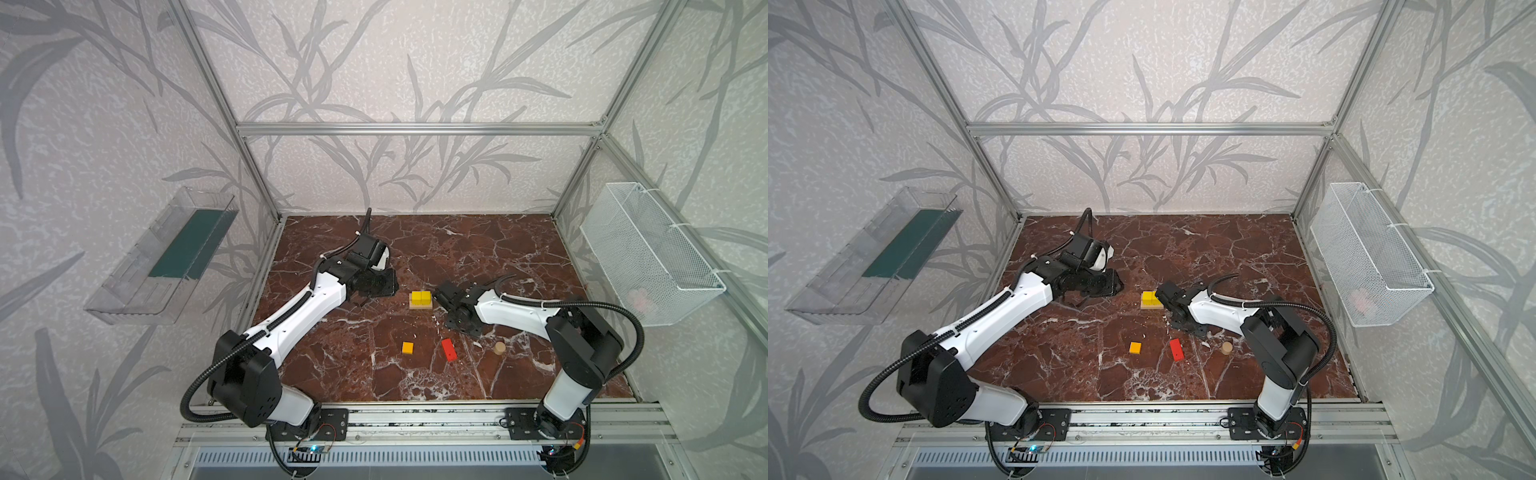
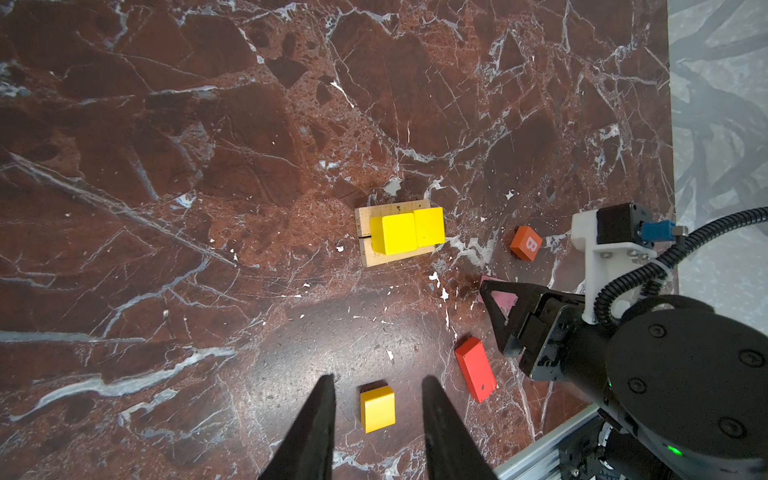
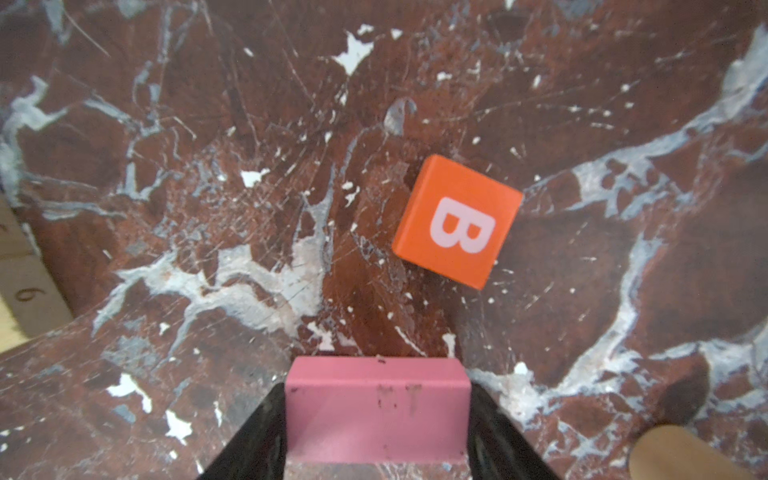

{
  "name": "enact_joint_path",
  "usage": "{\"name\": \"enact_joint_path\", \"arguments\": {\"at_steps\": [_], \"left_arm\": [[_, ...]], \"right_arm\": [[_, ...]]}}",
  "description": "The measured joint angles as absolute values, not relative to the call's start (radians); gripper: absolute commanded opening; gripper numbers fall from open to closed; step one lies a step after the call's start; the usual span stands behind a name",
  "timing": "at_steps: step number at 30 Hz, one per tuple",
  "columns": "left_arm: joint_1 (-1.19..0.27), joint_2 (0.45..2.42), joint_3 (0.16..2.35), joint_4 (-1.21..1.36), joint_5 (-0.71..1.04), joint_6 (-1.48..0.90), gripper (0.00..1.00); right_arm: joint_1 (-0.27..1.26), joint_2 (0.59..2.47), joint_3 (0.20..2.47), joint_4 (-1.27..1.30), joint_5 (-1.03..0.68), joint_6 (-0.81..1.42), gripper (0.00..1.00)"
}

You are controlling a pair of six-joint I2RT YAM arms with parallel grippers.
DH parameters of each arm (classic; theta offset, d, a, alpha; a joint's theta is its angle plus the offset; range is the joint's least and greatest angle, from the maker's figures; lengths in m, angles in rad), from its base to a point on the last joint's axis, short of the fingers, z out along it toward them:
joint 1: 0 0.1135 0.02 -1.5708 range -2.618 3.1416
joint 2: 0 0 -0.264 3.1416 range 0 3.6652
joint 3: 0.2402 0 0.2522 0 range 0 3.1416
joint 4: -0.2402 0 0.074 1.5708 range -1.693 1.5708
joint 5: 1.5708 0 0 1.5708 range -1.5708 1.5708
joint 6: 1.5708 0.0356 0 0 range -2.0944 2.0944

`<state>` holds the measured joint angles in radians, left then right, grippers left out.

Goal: Build the wood block tower
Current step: 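Lift the pink bar with the right gripper and carry it toward the yellow cubes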

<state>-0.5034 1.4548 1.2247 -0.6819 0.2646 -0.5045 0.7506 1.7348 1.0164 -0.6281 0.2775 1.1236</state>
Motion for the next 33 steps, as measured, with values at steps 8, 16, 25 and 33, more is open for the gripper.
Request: {"name": "enact_joint_path", "arguments": {"at_steps": [8, 16, 25, 33], "left_arm": [[-0.503, 1.455, 1.225, -0.682, 0.264, -0.505, 0.35], [-0.503, 1.455, 1.225, -0.682, 0.264, -0.505, 0.35], [-0.499, 1.454, 1.225, -0.683, 0.263, -0.504, 0.35], [-0.454, 1.434, 1.202, -0.679, 0.267, -0.505, 0.35]], "right_arm": [[0.75, 1.7, 1.016, -0.63, 0.26, 1.086, 0.55], [0.748, 1.686, 1.016, -0.626, 0.232, 1.042, 0.56], [0.748, 1.7, 1.121, -0.691, 0.207, 0.956, 0.56], [0.748, 1.755, 1.33, -0.761, 0.188, 0.853, 0.56]]}}
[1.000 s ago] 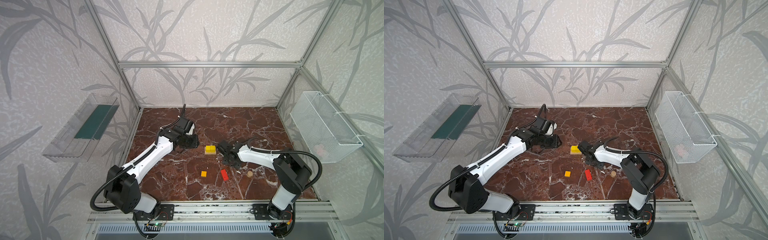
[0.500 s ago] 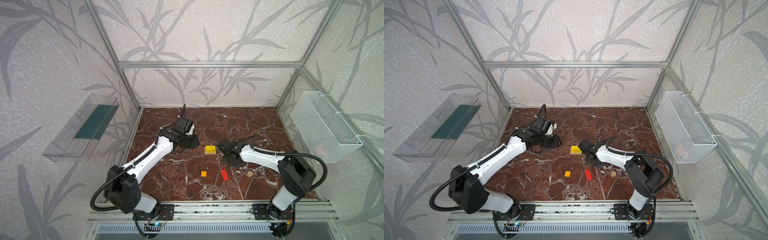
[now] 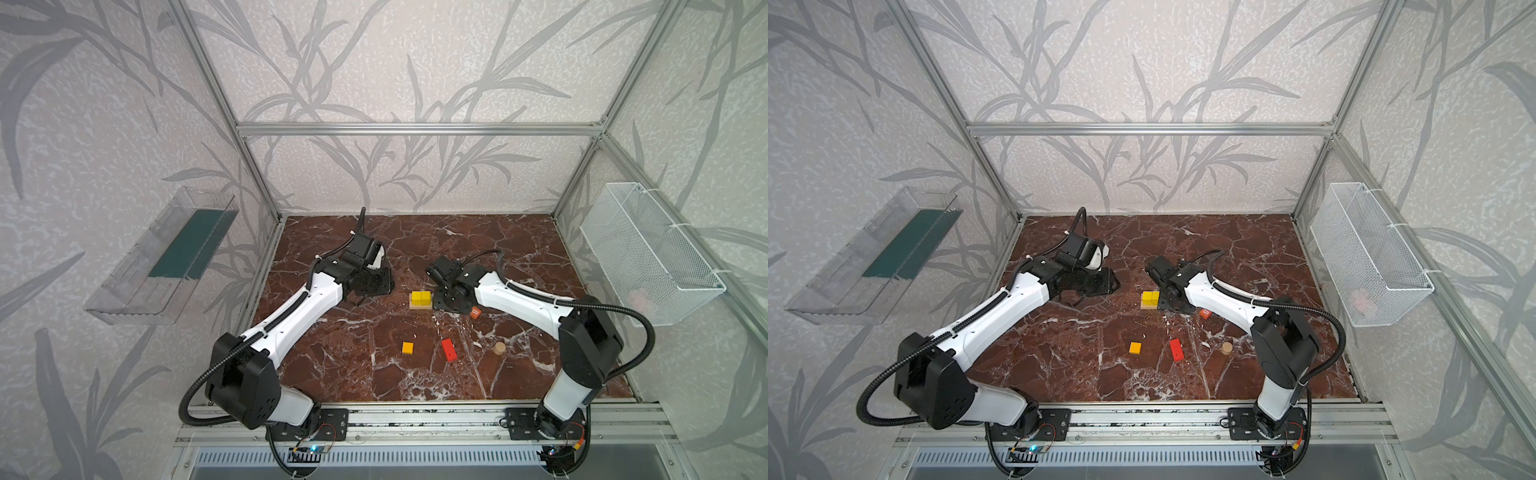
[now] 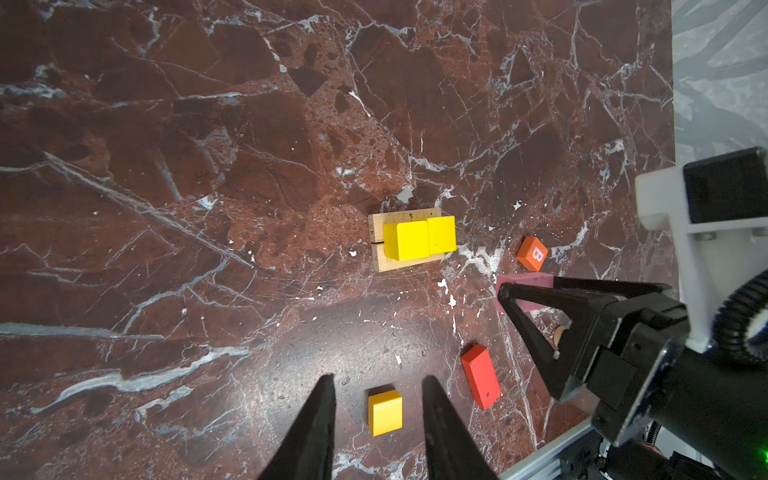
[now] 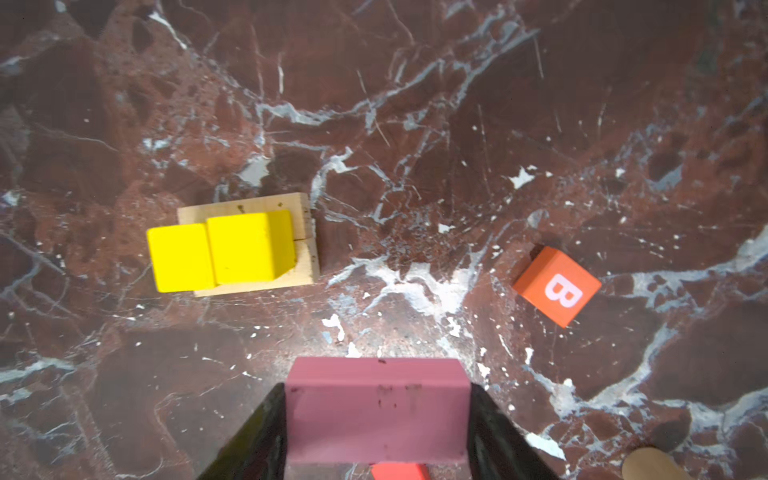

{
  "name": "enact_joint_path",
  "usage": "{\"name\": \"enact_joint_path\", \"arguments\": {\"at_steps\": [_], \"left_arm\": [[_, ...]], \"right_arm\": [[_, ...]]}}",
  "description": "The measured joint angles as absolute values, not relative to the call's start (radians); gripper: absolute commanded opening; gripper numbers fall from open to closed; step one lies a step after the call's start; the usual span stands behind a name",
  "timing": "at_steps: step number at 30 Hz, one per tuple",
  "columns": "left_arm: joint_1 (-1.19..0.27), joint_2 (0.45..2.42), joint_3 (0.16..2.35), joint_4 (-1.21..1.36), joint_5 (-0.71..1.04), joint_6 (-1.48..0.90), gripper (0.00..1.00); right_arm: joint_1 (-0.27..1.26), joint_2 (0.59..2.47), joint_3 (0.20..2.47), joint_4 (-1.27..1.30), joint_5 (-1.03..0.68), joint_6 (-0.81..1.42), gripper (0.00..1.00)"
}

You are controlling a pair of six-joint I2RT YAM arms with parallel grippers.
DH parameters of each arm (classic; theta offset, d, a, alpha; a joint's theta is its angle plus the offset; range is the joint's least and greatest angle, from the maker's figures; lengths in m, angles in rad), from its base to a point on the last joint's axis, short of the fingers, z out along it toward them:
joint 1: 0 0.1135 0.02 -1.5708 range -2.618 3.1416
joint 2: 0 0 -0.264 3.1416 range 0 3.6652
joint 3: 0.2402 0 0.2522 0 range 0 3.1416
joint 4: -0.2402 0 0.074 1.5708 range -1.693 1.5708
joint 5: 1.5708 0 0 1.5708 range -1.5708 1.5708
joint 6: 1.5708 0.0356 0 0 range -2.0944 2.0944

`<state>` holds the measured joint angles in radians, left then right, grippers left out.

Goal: Build the wood block tower
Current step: 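Lift the pink bar with the right gripper and carry it toward the yellow cubes, then lower the pink bar onto the two yellow cubes with the right gripper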

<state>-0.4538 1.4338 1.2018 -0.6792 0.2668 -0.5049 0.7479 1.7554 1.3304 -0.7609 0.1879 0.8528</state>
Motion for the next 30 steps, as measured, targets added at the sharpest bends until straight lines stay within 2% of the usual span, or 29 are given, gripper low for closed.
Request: {"name": "enact_joint_path", "arguments": {"at_steps": [9, 18, 30], "left_arm": [[-0.36, 1.388, 1.141, -0.68, 0.271, -0.508, 0.35], [-0.34, 1.364, 1.137, -0.679, 0.272, -0.508, 0.35], [-0.331, 1.364, 1.136, -0.679, 0.275, -0.508, 0.35]], "right_arm": [[0.751, 1.896, 1.532, -0.843, 0.145, 0.754, 0.56], [0.765, 1.995, 1.69, -0.888, 0.13, 0.705, 0.56], [0.772, 2.085, 1.772, -0.917, 0.123, 0.689, 0.56]]}}
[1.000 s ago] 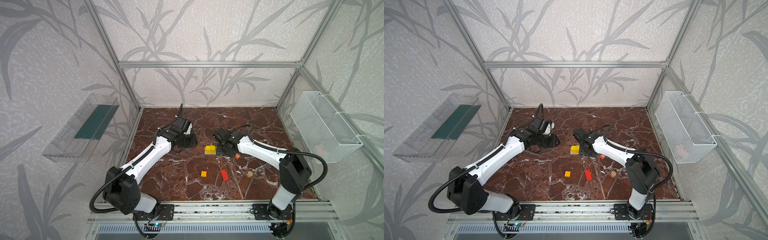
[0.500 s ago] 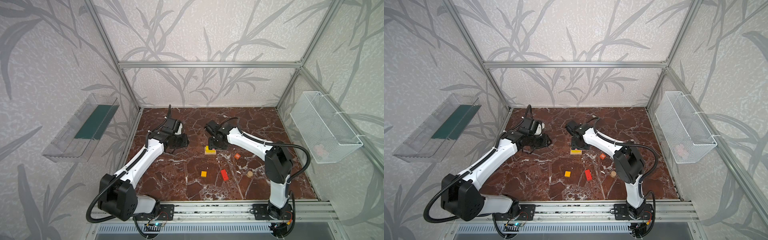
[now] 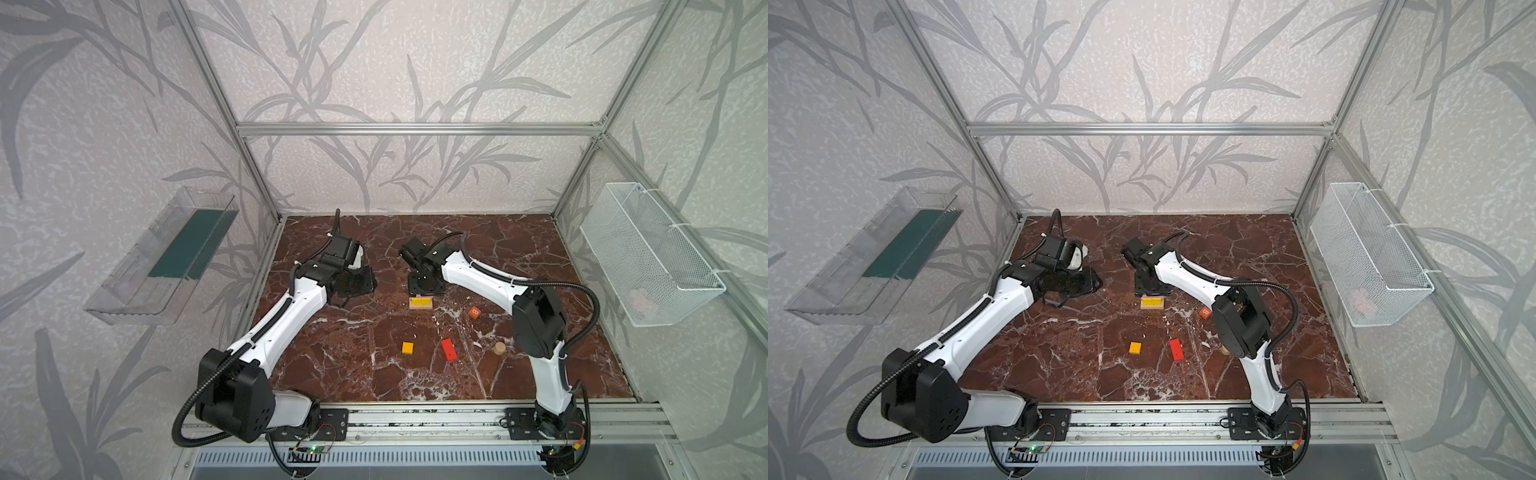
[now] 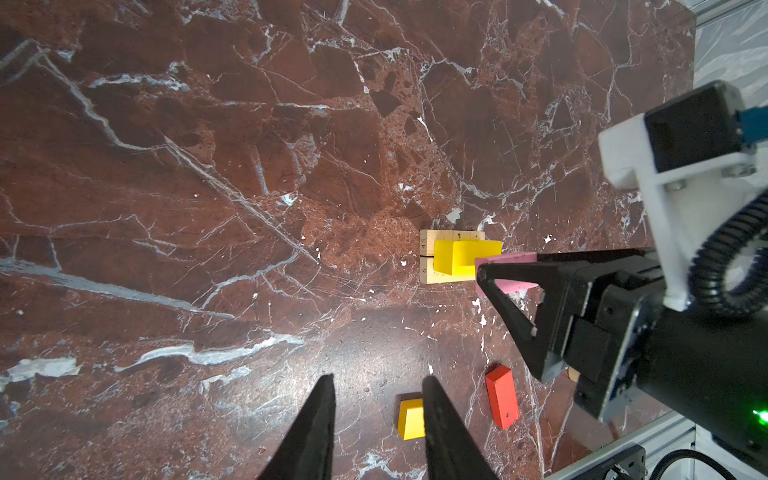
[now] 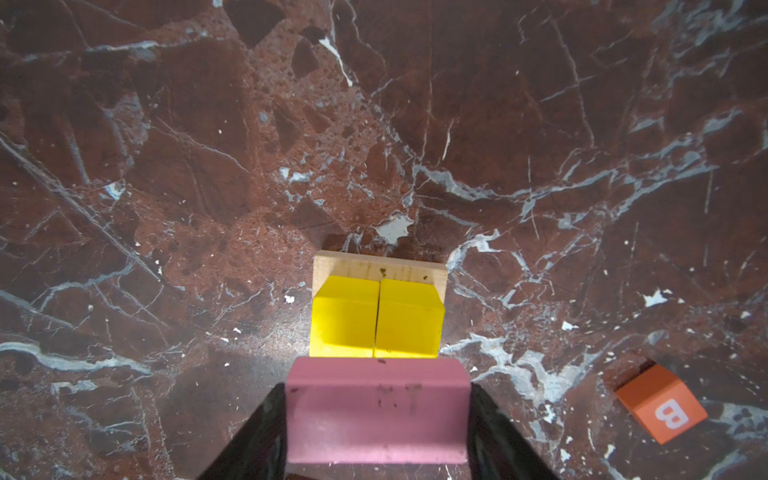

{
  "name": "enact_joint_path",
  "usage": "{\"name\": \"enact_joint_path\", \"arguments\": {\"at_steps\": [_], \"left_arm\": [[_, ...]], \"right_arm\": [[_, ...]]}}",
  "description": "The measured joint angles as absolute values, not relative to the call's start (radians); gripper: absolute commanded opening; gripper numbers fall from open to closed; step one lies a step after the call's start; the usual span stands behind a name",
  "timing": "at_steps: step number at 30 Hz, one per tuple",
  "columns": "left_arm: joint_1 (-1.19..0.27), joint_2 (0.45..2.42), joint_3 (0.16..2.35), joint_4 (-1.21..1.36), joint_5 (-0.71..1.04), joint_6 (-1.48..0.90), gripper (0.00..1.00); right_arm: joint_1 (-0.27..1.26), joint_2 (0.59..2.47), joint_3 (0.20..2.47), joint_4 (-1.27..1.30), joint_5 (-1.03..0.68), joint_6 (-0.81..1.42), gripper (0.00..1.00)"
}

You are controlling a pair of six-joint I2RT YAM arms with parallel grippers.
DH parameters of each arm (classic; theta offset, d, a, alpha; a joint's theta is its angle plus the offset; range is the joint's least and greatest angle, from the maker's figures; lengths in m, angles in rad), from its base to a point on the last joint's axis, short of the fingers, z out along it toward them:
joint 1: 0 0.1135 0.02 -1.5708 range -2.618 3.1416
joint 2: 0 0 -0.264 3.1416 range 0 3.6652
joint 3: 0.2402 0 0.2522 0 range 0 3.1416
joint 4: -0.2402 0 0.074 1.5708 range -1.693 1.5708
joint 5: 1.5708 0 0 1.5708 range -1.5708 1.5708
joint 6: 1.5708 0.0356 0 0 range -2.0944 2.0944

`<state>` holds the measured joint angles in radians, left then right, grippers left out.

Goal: Build the wood block tower
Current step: 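Lower the pink bar onto the two yellow cubes with the right gripper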

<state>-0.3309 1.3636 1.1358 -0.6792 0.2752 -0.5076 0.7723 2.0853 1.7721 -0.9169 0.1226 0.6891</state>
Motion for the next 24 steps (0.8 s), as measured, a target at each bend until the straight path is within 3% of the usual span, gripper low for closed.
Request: {"name": "enact_joint_path", "arguments": {"at_steps": [24], "left_arm": [[-0.325, 1.364, 1.122, -0.677, 0.284, -0.508, 0.35]], "right_arm": [[0.776, 2.108, 1.772, -0.901, 0.134, 0.734, 0.56]]}}
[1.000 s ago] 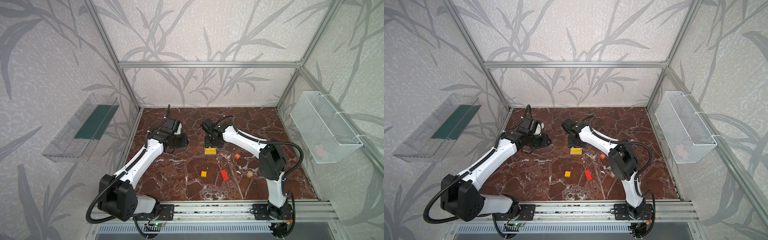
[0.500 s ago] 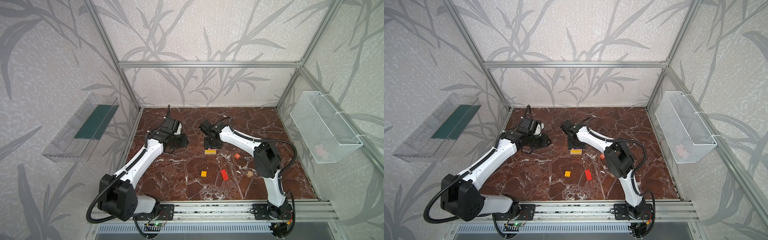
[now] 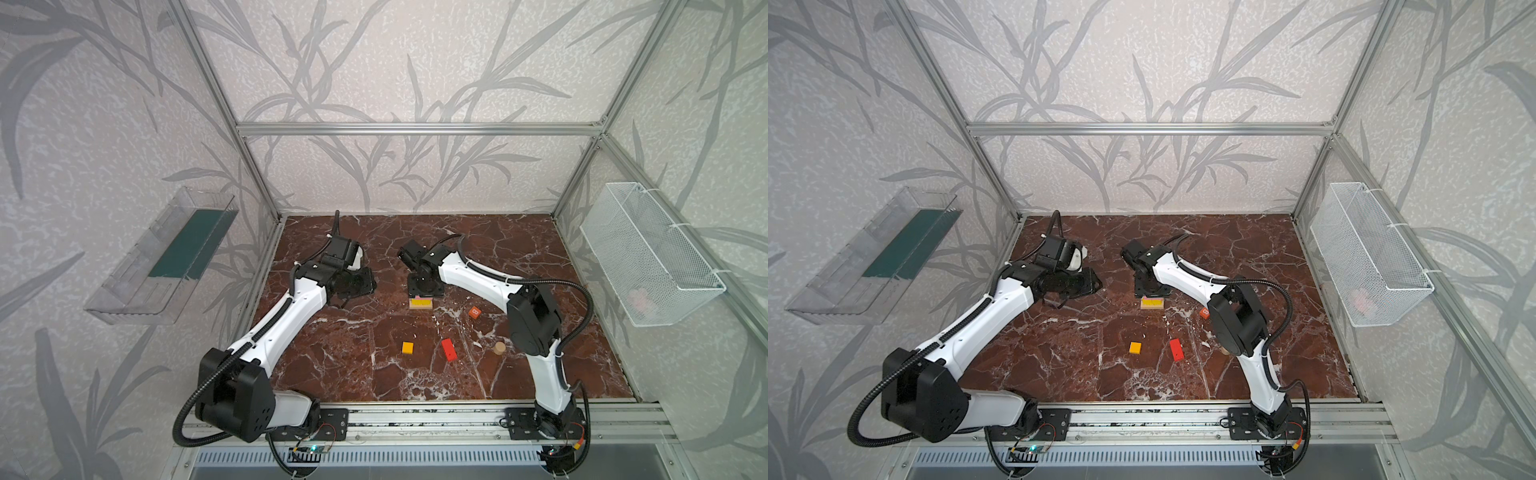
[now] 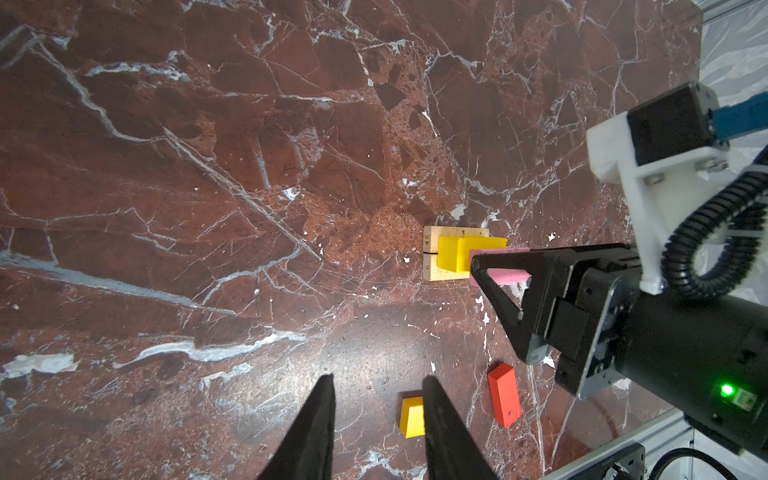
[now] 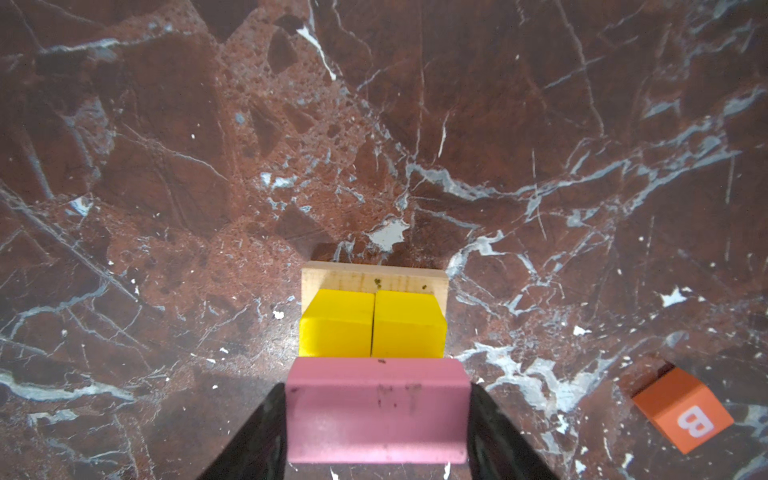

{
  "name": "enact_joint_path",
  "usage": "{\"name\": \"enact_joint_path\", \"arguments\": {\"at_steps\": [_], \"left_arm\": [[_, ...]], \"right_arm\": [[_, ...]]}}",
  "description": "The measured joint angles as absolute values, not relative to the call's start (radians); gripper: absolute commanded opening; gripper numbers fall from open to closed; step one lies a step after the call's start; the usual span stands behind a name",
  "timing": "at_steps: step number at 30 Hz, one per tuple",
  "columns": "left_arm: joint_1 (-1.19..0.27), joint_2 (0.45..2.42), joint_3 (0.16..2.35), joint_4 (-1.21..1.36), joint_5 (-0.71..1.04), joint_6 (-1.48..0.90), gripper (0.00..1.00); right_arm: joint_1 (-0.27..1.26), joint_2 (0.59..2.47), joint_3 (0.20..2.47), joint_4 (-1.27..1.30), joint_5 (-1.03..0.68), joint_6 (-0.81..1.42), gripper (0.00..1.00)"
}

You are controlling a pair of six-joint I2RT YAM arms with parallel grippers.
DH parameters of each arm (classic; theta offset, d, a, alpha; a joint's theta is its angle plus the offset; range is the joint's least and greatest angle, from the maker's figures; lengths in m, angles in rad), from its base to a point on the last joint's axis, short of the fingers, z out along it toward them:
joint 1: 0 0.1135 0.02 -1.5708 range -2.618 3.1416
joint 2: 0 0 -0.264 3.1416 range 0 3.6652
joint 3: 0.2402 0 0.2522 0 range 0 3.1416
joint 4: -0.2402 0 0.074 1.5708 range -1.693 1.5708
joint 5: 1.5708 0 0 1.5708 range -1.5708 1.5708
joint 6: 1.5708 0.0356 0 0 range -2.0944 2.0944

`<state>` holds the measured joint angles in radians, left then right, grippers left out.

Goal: Build the wood block tower
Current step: 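Lower the pink bar onto the two yellow cubes with the right gripper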

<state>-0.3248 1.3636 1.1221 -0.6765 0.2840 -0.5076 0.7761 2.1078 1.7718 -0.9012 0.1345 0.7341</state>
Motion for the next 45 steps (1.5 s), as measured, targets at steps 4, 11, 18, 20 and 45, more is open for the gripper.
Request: {"name": "enact_joint_path", "arguments": {"at_steps": [4, 11, 18, 20, 45], "left_arm": [[-0.324, 1.364, 1.121, -0.677, 0.287, -0.508, 0.35], [-0.322, 1.364, 1.121, -0.676, 0.289, -0.508, 0.35], [-0.318, 1.364, 1.11, -0.672, 0.29, -0.508, 0.35], [-0.318, 1.364, 1.11, -0.672, 0.29, -0.508, 0.35], [-0.313, 1.364, 1.108, -0.664, 0.295, -0.508, 0.35]], "right_arm": [[0.778, 2.112, 1.772, -0.901, 0.138, 0.737, 0.56], [0.779, 2.124, 1.772, -0.893, 0.138, 0.743, 0.56], [0.781, 2.128, 1.792, -0.891, 0.14, 0.75, 0.57], [0.782, 2.128, 1.798, -0.889, 0.141, 0.752, 0.57], [0.784, 2.149, 1.805, -0.896, 0.168, 0.759, 0.6]]}}
